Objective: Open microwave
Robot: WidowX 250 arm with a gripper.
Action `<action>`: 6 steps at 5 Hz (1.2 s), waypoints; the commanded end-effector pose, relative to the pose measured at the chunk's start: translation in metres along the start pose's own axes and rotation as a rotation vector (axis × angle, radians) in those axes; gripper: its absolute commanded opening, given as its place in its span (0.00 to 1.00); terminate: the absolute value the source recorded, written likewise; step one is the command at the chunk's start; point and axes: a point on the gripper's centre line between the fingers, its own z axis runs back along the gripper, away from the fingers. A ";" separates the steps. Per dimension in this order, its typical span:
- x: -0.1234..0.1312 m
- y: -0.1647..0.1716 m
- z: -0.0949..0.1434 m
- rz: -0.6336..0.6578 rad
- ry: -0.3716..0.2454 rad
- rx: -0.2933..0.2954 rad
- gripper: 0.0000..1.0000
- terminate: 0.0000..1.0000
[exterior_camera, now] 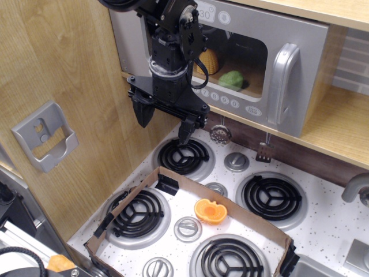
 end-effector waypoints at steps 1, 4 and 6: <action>0.000 0.000 0.000 0.000 0.000 0.000 1.00 0.00; 0.012 -0.048 0.032 -0.075 -0.225 -0.187 1.00 0.00; 0.025 -0.084 0.049 -0.116 -0.281 -0.235 1.00 0.00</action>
